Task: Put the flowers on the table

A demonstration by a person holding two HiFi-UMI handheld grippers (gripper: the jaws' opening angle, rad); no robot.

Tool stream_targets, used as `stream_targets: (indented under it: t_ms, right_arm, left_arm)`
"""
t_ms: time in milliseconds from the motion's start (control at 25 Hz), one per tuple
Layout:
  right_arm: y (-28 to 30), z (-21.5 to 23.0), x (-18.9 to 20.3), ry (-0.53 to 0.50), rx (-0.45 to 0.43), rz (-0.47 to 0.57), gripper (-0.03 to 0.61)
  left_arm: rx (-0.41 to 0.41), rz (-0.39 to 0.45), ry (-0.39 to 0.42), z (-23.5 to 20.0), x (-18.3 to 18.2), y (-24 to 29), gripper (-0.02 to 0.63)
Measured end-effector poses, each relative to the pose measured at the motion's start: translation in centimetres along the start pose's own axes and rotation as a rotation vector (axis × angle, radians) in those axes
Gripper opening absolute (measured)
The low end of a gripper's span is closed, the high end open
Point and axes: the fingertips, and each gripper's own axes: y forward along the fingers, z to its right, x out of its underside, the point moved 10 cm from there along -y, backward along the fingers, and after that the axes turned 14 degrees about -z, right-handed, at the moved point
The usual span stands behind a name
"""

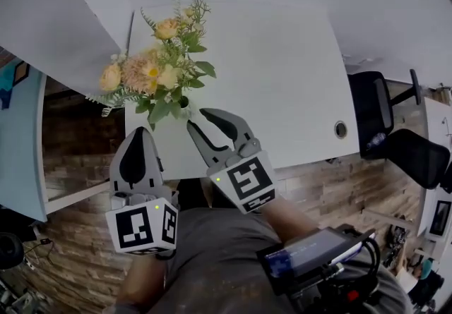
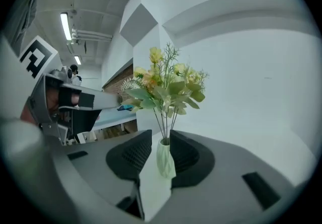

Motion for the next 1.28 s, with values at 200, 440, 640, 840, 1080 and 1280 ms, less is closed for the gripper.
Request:
stream_targets:
  t_ms: [200, 440, 640, 840, 1080, 1280]
  right_arm:
    - [-2.7, 0.0, -0.9, 0.005, -0.001, 0.057, 0.05]
    - [-6.1, -0.4, -2.8, 0.003, 0.014, 0.12, 0.008]
    - [-7.4, -1.2, -4.7, -0.022, 0.011, 0.157, 0.008]
    - [-8.1, -2.3, -5.1, -0.053, 0.002, 0.173, 0.006]
    - [-8.4, -2.5, -5.4, -0.044, 0.012, 0.161, 0.006]
    - [-8.4, -2.9, -5.2, -0.045, 0.003, 0.161, 0.006]
  left_arm:
    - [-0.002, 0.028, 0.011, 2.0, -0.3, -1.7, 0.005]
    - [-0.002, 0.099, 0.035, 4.0, -1.2, -3.9, 0.005]
    - [0.003, 0.161, 0.052, 5.0, -2.4, -5.3, 0.005]
    - [0.006, 0.187, 0.055, 5.4, -2.8, -6.3, 0.005]
    - [0.006, 0.207, 0.06, 5.4, -3.1, -6.8, 0.005]
    - [-0.002, 0.208, 0.06, 5.2, -3.0, -7.2, 0.005]
